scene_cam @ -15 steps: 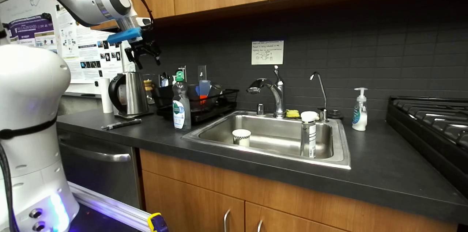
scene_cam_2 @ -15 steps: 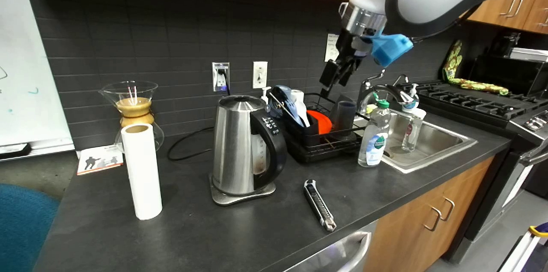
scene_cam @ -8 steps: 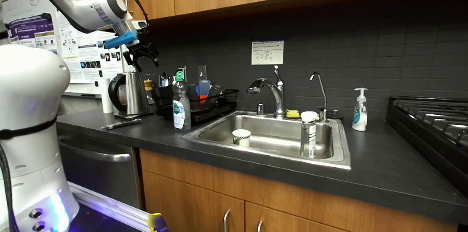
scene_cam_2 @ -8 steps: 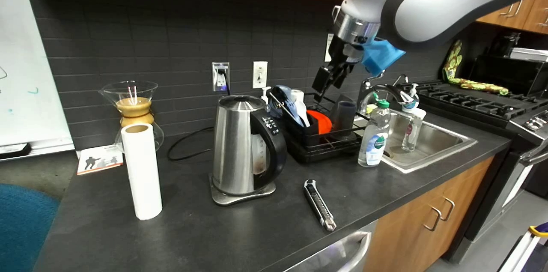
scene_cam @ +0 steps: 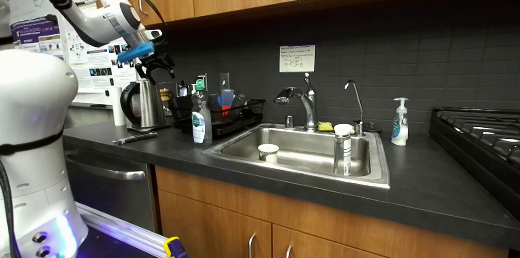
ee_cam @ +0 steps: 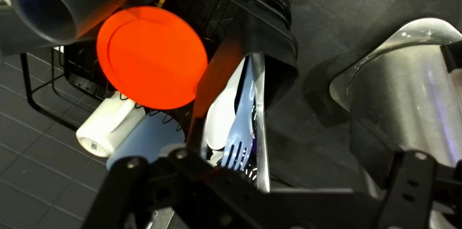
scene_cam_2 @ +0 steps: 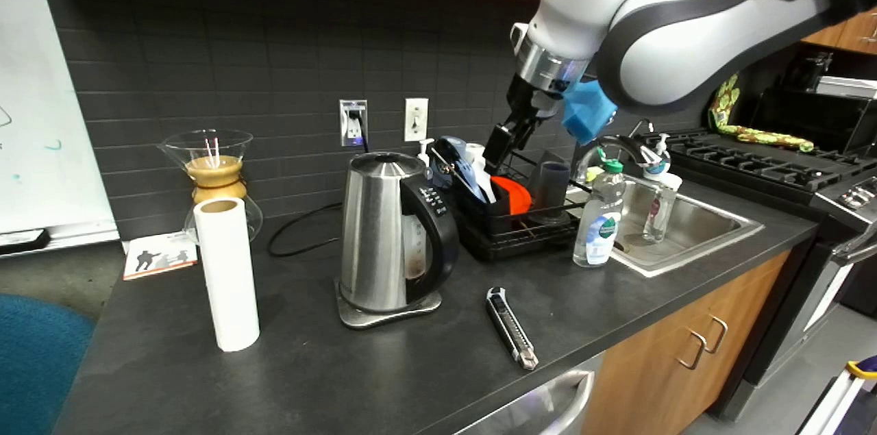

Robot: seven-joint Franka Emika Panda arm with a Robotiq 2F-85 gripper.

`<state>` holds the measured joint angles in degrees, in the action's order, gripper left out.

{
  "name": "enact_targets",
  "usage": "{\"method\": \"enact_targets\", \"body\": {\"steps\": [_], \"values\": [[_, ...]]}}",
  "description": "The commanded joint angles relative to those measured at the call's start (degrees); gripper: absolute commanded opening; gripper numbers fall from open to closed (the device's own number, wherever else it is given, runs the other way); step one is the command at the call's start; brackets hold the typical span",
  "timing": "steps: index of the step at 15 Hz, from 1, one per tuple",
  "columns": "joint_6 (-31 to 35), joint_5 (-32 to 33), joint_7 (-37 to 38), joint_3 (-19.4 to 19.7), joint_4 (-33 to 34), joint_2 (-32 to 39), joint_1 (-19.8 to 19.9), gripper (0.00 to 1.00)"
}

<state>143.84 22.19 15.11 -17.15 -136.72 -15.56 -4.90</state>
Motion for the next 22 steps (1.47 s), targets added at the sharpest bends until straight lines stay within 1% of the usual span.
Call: {"method": "enact_targets", "body": {"steps": [1, 4, 10, 11, 12, 13, 14, 18, 22], "values": [[3.6, 4.8, 2.9, -1.4, 1.2, 2.6, 0.4, 1.00], [6.3, 8.4, 5.3, -2.5, 1.7, 4.0, 0.5, 1.00], [9.1, 17.8, 11.0, -4.0, 3.4, 7.2, 1.6, 1.00], [9.2, 19.4, 11.8, -4.0, 3.9, 7.8, 1.8, 0.94], [9.4, 20.8, 12.6, -3.9, 4.2, 8.3, 2.0, 0.98], [9.6, 22.1, 13.1, -3.8, 4.6, 9.0, 2.1, 0.96], [9.8, 23.3, 13.4, -3.6, 5.0, 9.6, 2.3, 0.99], [10.5, 26.5, 14.3, -3.5, 6.5, 12.1, 2.8, 1.00], [10.4, 27.7, 15.1, -3.7, 7.6, 13.9, 2.3, 1.00]]}}
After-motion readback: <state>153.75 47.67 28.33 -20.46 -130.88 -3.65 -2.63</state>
